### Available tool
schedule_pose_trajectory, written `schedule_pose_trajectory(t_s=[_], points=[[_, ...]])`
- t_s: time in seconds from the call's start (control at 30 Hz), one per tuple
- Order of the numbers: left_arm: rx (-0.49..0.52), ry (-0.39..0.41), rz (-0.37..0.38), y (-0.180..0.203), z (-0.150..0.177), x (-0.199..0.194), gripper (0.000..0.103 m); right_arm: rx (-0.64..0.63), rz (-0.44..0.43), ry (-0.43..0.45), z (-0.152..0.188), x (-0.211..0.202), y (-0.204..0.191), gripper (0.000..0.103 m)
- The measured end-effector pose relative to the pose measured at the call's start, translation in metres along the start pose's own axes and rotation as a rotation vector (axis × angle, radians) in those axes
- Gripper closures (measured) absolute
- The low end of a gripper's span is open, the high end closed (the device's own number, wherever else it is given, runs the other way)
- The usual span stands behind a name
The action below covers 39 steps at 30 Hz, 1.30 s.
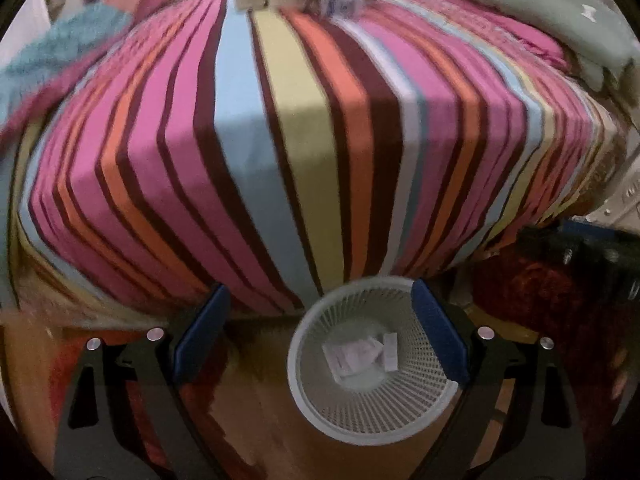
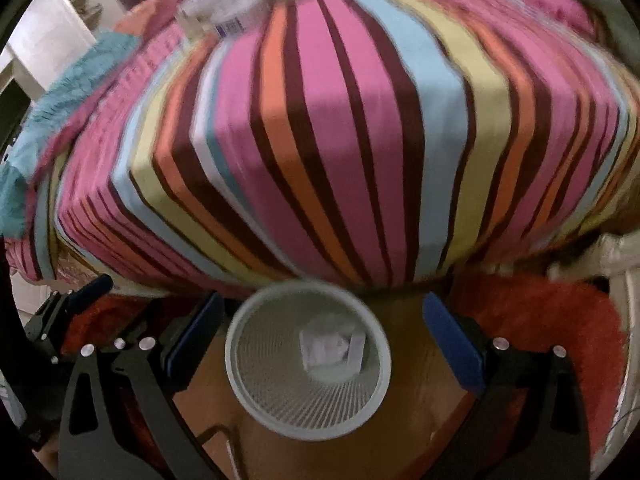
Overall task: Collect trash
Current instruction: 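Move both tools back toward the remaining trash on the bed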
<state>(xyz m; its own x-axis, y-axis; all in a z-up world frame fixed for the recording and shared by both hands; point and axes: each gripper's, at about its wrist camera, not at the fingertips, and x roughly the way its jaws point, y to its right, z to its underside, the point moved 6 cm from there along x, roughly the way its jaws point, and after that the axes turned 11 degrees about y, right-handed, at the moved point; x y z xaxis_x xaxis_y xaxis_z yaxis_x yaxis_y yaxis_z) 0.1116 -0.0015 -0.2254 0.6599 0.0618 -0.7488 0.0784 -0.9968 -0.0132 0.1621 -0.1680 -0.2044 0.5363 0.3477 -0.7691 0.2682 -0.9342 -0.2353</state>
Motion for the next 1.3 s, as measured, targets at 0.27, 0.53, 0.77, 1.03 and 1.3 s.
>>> schedule_pose_trajectory(t_s=[0.27,0.53,0.77,1.03,1.3], points=[[0.003,0.128,-0.013,-0.01,-0.043,-0.024,0.014,-0.087,-0.044,0.205,-0.053,-0.036,-0.01,0.007],[-0.063,0.254,-0.006,-0.037,-0.099,-0.049,0.014,-0.141,-0.075,0.378,-0.097,-0.061,-0.02,0.007],[-0.095,0.312,-0.039,-0.056,-0.136,-0.052,0.014,-0.184,-0.043,0.421,-0.127,-0.063,-0.022,0.007],[-0.122,0.312,-0.06,-0.073,-0.164,-0.034,0.014,-0.257,-0.02,0.5,-0.164,-0.061,-0.028,0.007],[-0.112,0.295,-0.047,-0.091,-0.199,0.0,0.014,-0.252,-0.041,0.439,-0.191,-0.02,-0.03,0.007]])
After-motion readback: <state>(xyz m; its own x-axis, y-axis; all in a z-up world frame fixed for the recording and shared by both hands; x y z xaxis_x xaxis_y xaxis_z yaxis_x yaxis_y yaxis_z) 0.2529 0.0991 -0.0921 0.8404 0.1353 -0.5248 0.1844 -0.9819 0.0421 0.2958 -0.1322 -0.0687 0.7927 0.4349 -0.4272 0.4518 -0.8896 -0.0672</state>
